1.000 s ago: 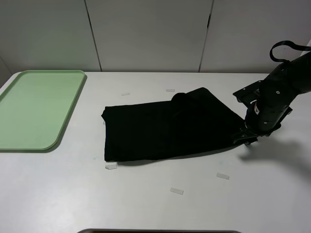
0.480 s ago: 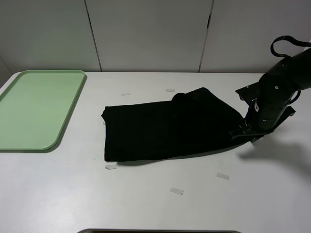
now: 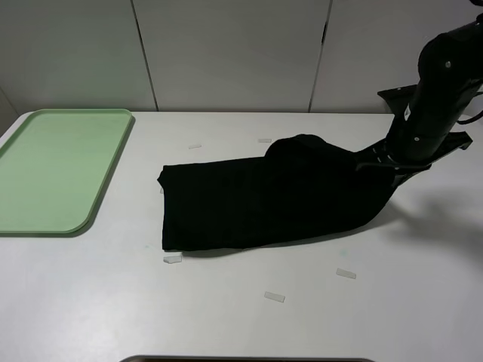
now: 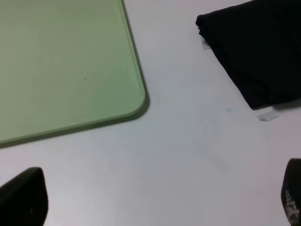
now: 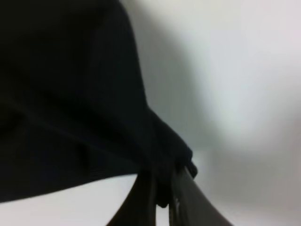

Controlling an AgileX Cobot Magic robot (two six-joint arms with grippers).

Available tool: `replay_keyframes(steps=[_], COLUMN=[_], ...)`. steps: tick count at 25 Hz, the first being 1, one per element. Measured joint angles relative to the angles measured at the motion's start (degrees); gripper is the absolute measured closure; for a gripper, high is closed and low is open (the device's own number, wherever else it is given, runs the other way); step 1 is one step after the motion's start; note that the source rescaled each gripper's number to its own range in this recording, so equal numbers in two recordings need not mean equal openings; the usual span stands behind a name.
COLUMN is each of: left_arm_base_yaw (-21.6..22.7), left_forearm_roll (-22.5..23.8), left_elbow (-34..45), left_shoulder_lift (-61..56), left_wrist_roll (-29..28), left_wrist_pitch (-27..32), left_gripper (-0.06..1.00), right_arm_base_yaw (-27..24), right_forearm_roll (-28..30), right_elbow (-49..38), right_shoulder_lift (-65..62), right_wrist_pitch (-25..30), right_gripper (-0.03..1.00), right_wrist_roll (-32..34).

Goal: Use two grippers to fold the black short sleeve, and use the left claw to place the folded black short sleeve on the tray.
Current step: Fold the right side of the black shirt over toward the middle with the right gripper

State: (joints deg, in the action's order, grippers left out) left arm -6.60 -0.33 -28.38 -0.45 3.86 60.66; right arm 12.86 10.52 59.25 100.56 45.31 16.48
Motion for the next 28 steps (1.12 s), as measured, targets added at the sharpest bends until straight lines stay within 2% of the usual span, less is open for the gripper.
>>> replay_keyframes(steps=[7,13,21,28], left_arm_base_yaw=[0.0,0.0,0.0,0.0], left_forearm_roll=[0.0,0.0,0.0,0.0], left_elbow=[0.0,0.0,0.0,0.0], left_shoulder_lift=[0.0,0.0,0.0,0.0], left_wrist_roll=[0.0,0.0,0.0,0.0], left_wrist_pitch=[0.0,0.0,0.0,0.0], left_gripper=[-0.06,-0.06,-0.06,-0.06], right_arm_base_yaw=[0.92,4.61,7.3,7.3], right_forearm_roll=[-13.97,-23.44,-31.34,-38.04], right_elbow=[0.45,0.45,0.45,0.45], right_shoulder_lift=[0.0,0.0,0.0,1.63], right_wrist_pitch=[2.7,1.51,-4.01,-4.74], right_gripper=[0.95,0.95,0.95,0.95], right_wrist_roll=[-4.73,-7.45,-7.75,-9.15])
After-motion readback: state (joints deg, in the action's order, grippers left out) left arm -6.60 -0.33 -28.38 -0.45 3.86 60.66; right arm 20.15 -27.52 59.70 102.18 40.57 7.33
